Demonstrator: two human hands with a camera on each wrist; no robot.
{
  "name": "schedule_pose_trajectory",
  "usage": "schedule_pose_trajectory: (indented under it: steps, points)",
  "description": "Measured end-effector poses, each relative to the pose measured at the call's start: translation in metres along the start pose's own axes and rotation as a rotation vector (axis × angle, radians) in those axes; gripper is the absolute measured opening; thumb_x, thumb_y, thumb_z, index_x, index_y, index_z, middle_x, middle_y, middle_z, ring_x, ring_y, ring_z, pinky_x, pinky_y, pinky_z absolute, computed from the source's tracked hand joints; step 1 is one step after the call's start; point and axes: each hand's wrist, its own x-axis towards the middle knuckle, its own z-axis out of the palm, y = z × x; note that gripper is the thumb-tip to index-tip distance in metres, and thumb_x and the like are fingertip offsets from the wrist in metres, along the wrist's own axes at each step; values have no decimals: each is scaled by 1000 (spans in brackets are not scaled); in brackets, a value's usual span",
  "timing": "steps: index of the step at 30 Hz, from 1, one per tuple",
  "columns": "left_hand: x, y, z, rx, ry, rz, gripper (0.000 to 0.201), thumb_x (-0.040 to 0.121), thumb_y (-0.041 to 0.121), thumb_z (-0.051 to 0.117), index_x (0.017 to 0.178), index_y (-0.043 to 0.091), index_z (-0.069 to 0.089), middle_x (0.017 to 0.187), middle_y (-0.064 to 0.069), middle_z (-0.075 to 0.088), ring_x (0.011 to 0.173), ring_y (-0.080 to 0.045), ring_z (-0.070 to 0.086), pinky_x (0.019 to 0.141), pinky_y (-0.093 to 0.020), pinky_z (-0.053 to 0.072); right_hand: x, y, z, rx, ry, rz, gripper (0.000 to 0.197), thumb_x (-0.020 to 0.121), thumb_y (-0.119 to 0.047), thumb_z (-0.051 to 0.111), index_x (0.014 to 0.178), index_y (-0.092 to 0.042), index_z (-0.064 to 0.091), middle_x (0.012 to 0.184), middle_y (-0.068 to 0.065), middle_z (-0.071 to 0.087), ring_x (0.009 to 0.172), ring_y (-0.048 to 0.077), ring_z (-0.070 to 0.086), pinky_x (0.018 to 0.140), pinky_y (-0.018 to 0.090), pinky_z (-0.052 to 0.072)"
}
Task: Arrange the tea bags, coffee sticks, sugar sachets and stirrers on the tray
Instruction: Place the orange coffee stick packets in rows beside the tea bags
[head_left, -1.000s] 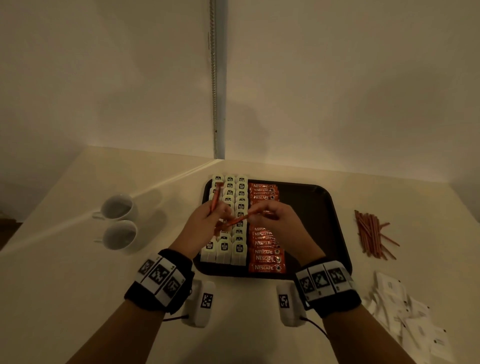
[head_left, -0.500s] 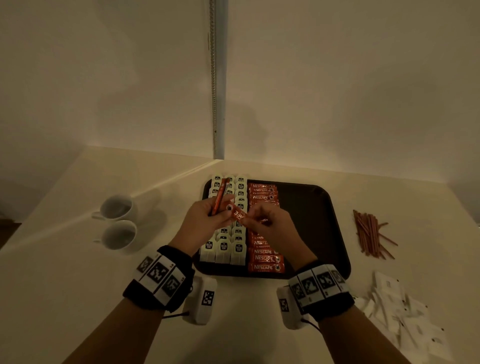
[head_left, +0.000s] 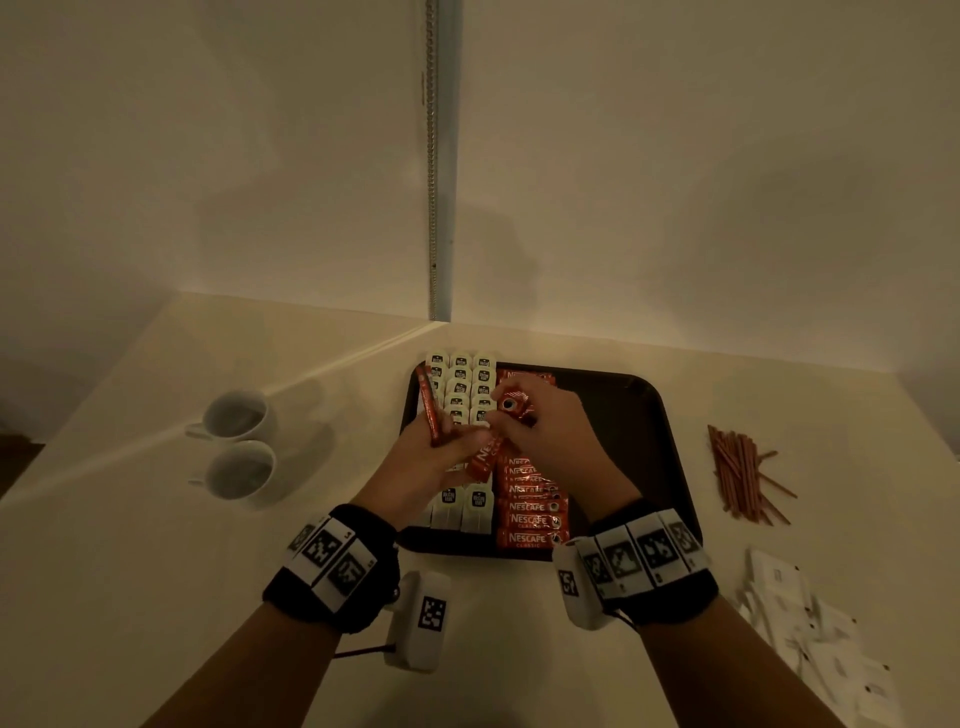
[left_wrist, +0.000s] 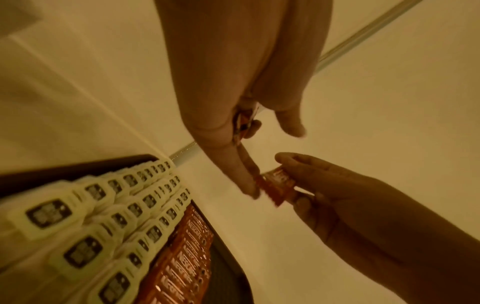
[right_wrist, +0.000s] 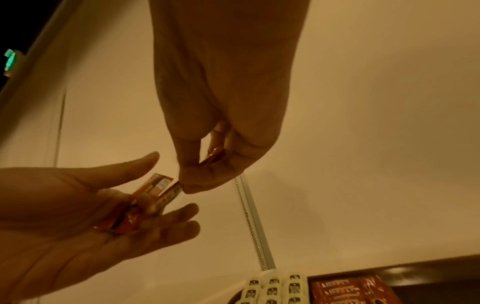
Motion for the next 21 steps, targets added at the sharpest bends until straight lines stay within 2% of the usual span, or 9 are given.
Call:
schedule_pose_trajectory:
  steps: [3,5,8,10,12,15,17,19,21]
  points:
    - [1,0,3,25,-6,28,26,85,1,64,88,16,43,85,-6,68,78,-22,70,69,-28,56,0,-5,2,35,126,-5,12,84,-9,66,94,-9,59,83,5,64,62,17,68,53,27,58]
    - [2,-1,4,6,-12,33,25,87,1,62,87,17,42,83,-4,69,79,-23,69,68,-25,54,0,-5,3,95,158,22,9,83,-7,66,89,-7,59,79,9,65,60,20,67,53,30,58]
    - [4,-3,6,-3,-45,34,30,85,0,63,81,16,38,97,-12,70,95,-29,69,71,-24,53,1,-3,3,45,171,72,11,81,-13,70,85,-8,61,78,0,63,65,7,62,59,16,53]
    - [3,-3,6,-5,-16,40,30,86,-5,61,78,16,41,91,-11,70,87,-24,71,67,-20,54,0,-2,1,98,75,136,15,83,-19,69,93,-10,63,86,-2,65,73,6,63,61,11,51]
    - [1,-2,4,-13,27,52,24,87,-7,59,83,16,51,81,-4,71,75,-19,72,60,-16,52,-1,-1,-2,231,-6,204,16,86,-15,65,101,-9,64,95,2,66,75,9,67,62,12,52]
    - [-2,-2,3,-5,49,77,15,86,-5,61,85,7,52,74,3,71,75,-17,71,56,-14,49,-4,-2,-9,216,14,204,11,85,-11,66,95,-11,66,93,3,67,70,7,68,60,13,52]
    - [-2,-3,1,0,69,86,20,86,-5,61,81,13,53,77,2,70,76,-17,71,57,-14,50,-6,-3,-9,190,19,180,9,83,-14,68,92,-15,66,90,0,67,72,7,67,61,15,53]
    - [0,-4,1,-11,39,55,23,85,-5,62,78,11,47,87,-7,70,77,-19,72,61,-16,53,-8,-3,-8,189,-25,165,12,83,-15,68,94,-19,65,94,0,66,81,13,67,68,21,57]
    - [1,-5,1,17,-6,14,20,84,-3,64,88,8,48,99,-18,70,83,-22,72,70,-22,57,-9,-3,-9,231,-69,166,13,83,-10,68,93,-18,66,96,3,67,83,18,68,70,24,58]
